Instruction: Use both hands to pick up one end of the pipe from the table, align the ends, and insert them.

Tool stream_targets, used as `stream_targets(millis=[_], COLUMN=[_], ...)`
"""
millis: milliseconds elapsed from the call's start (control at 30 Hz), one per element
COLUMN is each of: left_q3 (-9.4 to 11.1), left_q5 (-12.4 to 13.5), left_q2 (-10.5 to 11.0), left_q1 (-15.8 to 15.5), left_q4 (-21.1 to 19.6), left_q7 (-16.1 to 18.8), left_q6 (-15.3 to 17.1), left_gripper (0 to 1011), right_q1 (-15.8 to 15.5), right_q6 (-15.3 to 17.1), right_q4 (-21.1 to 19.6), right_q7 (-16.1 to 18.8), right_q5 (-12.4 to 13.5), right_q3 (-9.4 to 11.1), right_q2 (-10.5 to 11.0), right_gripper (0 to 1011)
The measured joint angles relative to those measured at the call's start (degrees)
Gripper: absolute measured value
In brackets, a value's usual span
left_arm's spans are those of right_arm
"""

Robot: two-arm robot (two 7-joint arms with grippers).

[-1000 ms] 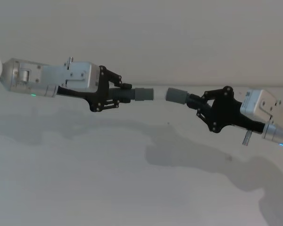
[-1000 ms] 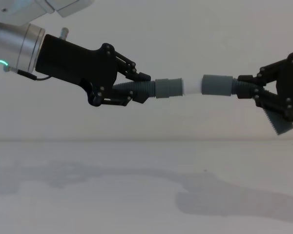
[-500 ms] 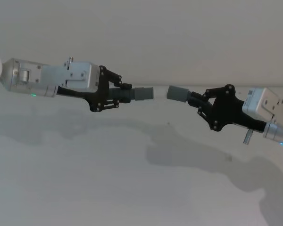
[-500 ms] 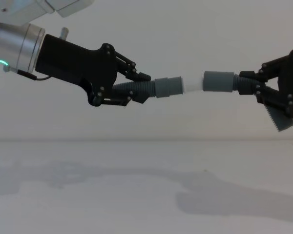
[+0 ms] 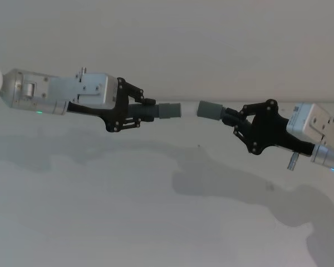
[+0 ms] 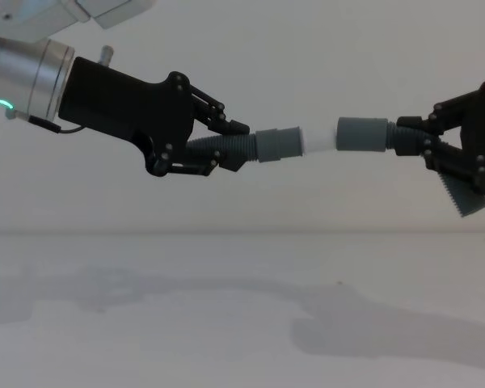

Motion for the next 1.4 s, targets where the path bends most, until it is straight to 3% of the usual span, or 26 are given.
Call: stream_targets(millis=[1400], left_q3=[0.0], left_q5=[0.0], left_q2=[0.0], left_q1=[0.0], left_q4=[0.0], left_q7=[0.0], left_q6=[0.0], left_gripper=[309], right_q1=[1.28], right_q6=[0.07], right_q4=[0.86], right_q7=[1.25], right_q5=[-0.27], right_q3=[-1.51], right_q2=[0.07], right_gripper=[114])
